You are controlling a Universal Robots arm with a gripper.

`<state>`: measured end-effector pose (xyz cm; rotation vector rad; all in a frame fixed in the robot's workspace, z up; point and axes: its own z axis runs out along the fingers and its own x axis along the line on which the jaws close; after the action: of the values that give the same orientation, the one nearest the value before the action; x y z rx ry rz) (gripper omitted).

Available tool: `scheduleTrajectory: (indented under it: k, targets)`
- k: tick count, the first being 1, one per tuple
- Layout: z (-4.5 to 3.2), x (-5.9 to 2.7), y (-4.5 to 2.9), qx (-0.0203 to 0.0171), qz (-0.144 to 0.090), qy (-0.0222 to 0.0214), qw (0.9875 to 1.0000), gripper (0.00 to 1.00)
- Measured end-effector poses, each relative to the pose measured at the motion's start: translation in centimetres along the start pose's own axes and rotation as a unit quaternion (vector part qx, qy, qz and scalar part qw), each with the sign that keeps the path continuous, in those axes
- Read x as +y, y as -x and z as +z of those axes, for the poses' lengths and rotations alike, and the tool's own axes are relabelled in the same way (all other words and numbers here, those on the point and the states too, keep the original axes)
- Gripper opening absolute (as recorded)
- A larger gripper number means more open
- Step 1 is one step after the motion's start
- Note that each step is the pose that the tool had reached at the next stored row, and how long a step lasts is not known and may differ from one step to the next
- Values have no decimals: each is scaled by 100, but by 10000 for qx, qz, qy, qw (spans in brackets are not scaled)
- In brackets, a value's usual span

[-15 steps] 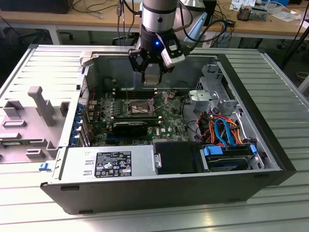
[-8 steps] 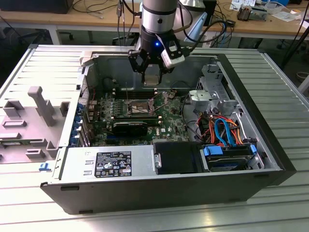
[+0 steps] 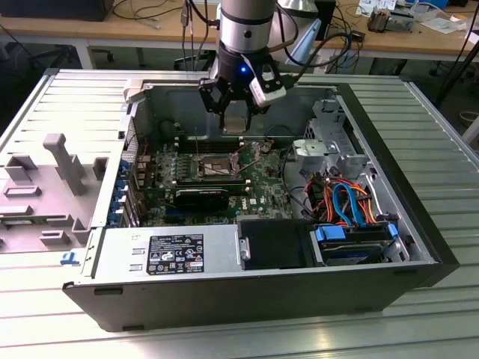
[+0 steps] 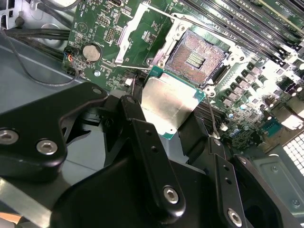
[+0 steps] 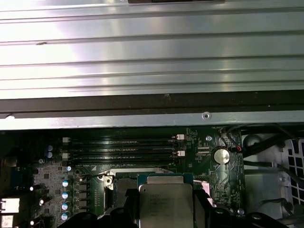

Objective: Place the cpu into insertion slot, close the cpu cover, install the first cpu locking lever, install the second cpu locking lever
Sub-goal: 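Place the cpu into insertion slot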

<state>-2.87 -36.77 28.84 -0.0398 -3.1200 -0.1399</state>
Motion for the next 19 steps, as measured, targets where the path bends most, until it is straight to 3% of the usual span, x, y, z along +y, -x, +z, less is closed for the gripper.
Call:
scheduleTrajectory:
  k: [19]
  targets:
    - [43,-5,1,-1,11,1,10000,55]
